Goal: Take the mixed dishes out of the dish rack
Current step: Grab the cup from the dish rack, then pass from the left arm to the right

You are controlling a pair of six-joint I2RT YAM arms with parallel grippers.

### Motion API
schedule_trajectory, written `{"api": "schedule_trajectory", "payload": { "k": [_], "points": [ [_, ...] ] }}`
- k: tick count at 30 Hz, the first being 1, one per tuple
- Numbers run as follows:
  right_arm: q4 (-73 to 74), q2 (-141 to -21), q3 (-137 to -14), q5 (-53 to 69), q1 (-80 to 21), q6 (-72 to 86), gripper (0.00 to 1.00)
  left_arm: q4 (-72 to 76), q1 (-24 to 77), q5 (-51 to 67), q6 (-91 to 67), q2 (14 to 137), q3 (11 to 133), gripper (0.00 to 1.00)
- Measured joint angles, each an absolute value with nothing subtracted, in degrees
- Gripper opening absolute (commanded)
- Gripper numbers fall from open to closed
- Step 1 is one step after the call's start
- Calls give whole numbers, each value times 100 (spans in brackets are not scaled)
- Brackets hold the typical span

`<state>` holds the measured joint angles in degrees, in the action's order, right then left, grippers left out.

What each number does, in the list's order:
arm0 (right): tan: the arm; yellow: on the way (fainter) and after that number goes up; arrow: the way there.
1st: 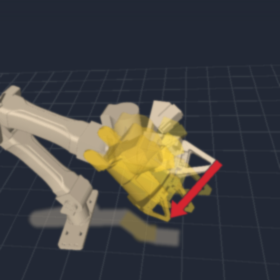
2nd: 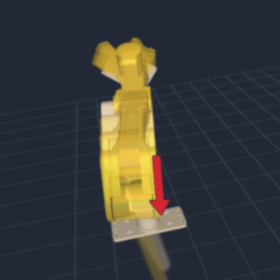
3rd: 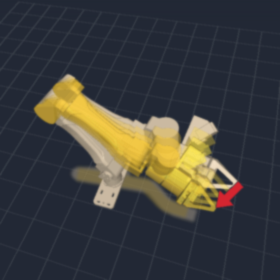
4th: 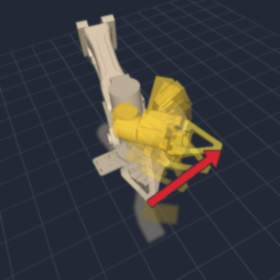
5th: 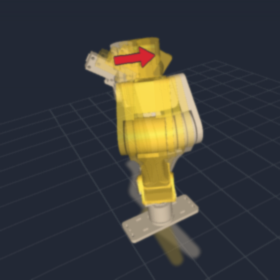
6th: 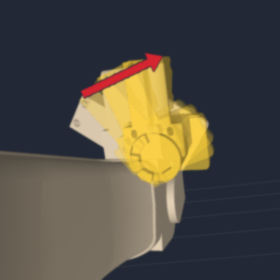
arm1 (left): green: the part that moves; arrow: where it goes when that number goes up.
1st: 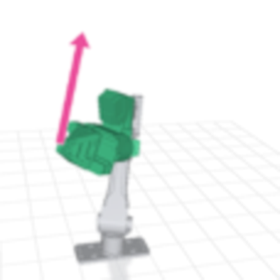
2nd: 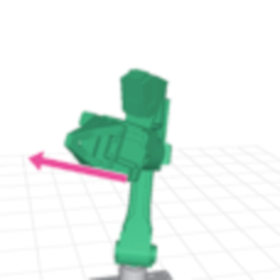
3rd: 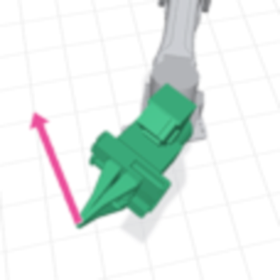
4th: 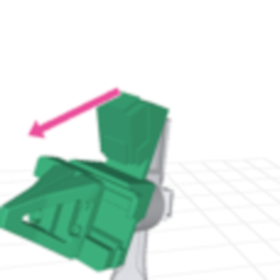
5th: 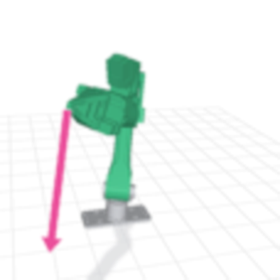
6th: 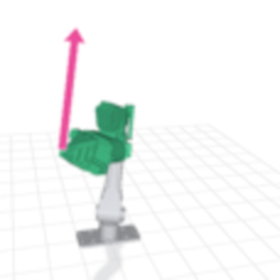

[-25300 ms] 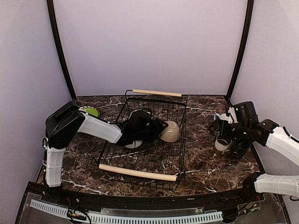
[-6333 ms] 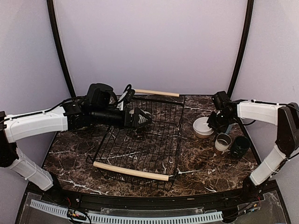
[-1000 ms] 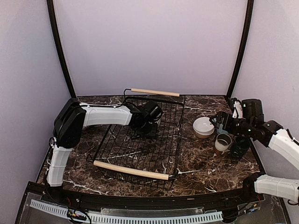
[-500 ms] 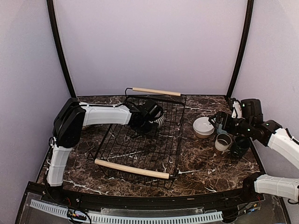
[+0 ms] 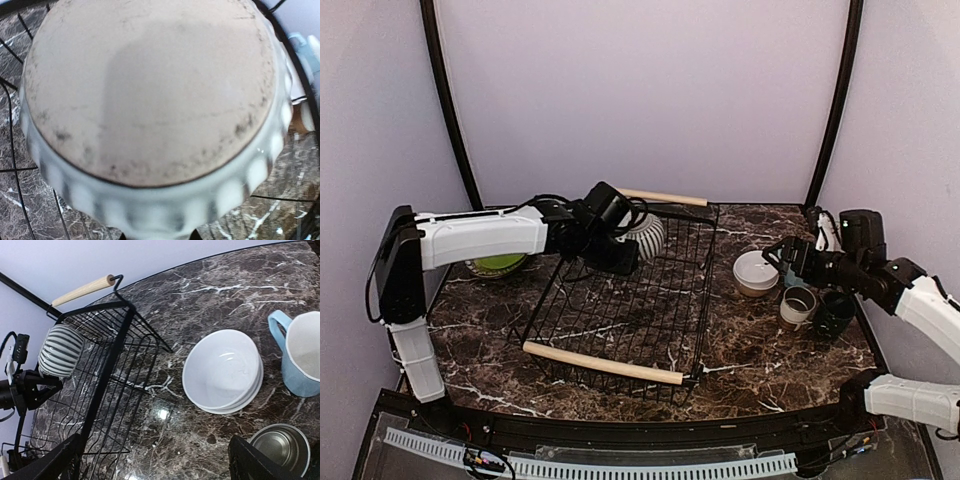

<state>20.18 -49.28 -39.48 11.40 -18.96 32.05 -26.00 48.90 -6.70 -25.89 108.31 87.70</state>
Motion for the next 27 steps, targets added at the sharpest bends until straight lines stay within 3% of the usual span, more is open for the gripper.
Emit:
{"api": "schedule_trajectory", "payload": {
  "k": [9, 17, 21, 27],
  "points": [
    [554, -4965, -3931, 2685, -2191, 3763, 99, -279, 4875, 1363, -3177, 9358, 7363, 1],
    [-1516, -5664, -3953, 3256, -3638, 4394, 93, 2440, 4945, 2891, -4794, 9529, 6431, 1],
    [-2036, -5933, -3964, 3223, -3841, 4598, 90, 3730, 5054, 3223, -5489, 9727, 6239, 1],
    [-2735, -6180, -3986, 3203, -3940, 4877, 78, 4543, 5404, 3385, -5815, 9830, 6228, 1]
  ]
}}
